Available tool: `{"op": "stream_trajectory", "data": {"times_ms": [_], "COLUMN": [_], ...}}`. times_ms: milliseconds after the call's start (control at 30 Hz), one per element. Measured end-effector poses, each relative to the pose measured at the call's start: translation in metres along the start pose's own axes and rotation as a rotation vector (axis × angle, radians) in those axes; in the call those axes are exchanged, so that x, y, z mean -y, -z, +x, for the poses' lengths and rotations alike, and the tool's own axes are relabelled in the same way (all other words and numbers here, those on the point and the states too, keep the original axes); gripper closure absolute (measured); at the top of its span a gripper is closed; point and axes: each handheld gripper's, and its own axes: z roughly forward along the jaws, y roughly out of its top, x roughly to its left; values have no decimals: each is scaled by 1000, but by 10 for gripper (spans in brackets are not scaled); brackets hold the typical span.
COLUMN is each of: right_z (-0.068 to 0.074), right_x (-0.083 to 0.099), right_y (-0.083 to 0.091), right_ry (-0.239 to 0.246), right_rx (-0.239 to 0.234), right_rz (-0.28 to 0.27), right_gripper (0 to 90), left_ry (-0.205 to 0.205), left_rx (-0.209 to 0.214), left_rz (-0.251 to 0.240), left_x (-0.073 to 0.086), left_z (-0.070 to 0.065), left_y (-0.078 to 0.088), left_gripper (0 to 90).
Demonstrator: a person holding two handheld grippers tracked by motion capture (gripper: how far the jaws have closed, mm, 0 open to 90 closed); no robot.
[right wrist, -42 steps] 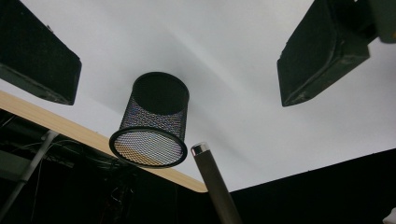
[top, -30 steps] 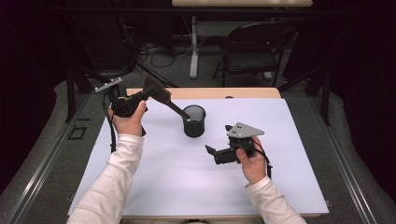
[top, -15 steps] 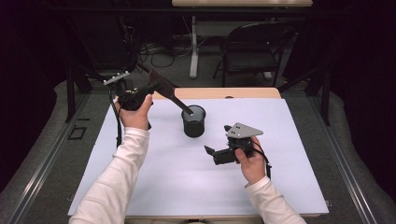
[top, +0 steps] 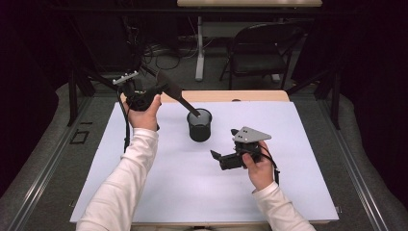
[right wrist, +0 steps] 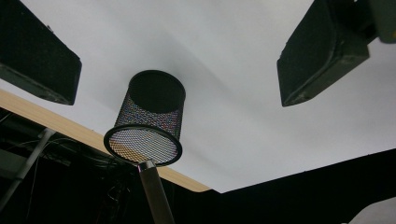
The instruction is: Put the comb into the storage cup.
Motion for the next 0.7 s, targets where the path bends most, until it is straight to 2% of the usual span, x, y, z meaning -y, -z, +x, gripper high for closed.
{"op": "stream_trajectory", "data": {"times_ms": [467, 700], "right_z": [0, 2], "right_x": [0, -2], "right_y": [0, 3], "right_ry": [1, 8], "right_rx": [0, 5], "right_rz": [0, -13], "right_gripper": [0, 0], "left_ry": [8, -10], "left_rx": [-48, -85], "left_rz": [4, 16], "left_x": [4, 10], "left_z": [5, 5], "left_y": [-12, -22], "left_gripper": [839, 839]}}
